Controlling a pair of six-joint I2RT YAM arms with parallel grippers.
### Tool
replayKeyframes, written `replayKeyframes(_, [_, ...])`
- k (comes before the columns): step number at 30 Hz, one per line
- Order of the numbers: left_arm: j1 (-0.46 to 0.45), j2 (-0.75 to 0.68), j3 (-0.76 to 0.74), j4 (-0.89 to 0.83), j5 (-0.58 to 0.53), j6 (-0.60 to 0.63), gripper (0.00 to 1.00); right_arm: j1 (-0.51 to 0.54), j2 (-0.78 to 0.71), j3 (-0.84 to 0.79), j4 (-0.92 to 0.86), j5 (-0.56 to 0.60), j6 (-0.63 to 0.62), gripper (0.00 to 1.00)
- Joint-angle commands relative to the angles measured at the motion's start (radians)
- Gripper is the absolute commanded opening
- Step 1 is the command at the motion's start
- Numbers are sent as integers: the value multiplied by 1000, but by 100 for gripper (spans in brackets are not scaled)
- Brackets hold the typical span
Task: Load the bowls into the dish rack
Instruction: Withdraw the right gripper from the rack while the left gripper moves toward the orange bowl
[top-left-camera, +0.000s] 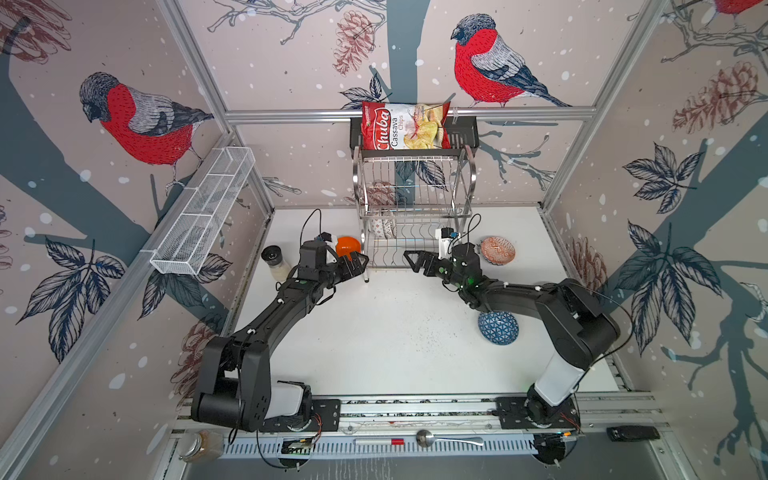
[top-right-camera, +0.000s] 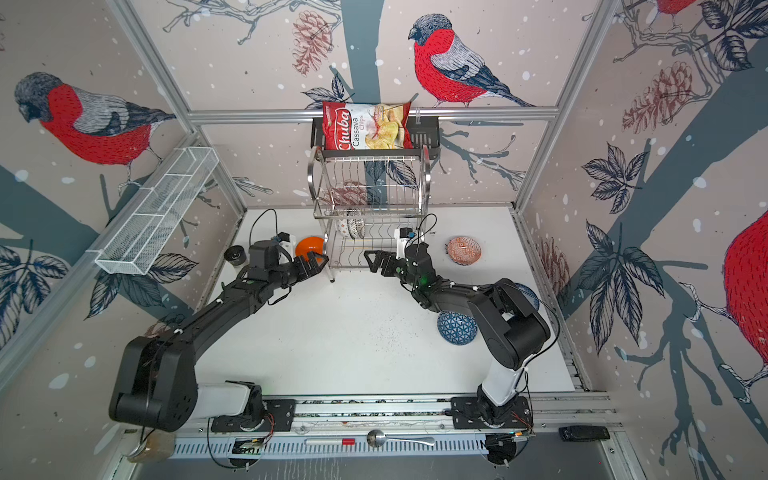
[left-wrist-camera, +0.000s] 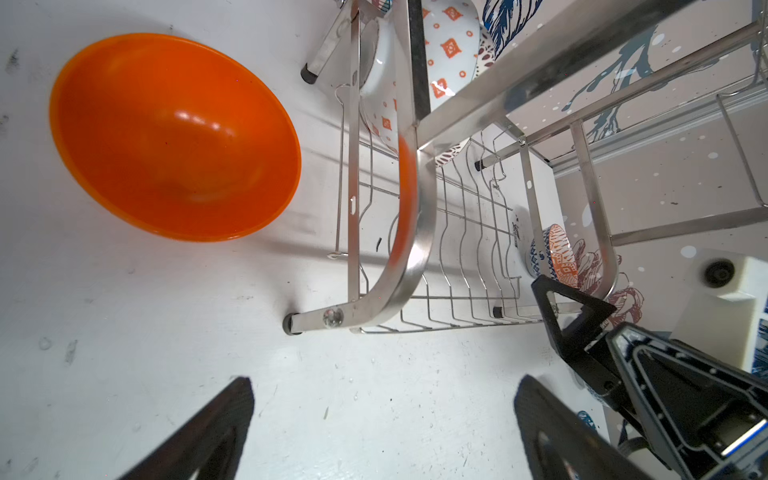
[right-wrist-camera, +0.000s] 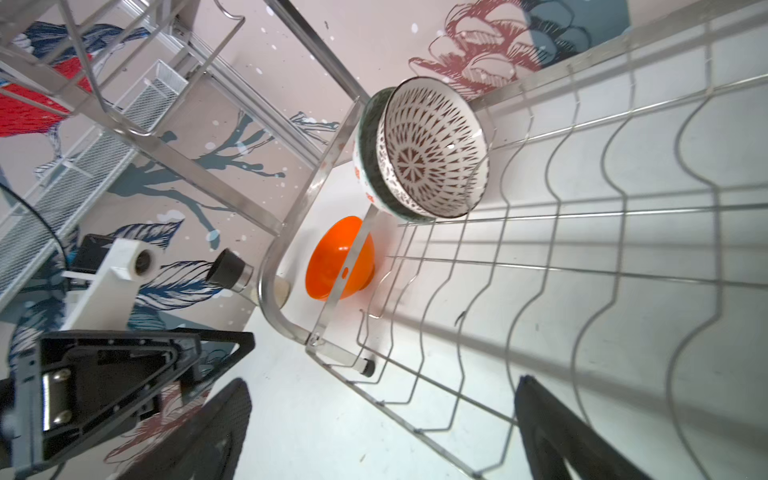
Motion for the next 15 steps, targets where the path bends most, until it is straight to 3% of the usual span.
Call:
replayKeyframes(1, [12, -17, 14, -46, -91, 47, 98, 6, -37, -5, -93, 118, -75, 100])
replayKeyframes(5, [50, -14, 37, -112, -182, 74, 98, 22, -81, -31, -132, 203, -117, 100])
replayKeyframes(9, [124, 39, 77, -182, -203, 90, 98, 56, -112, -69, -118, 354, -187, 99])
replayKeyframes(15, [185, 164, 133, -246, -174, 94, 98, 111, -163, -89, -122, 457, -263, 100])
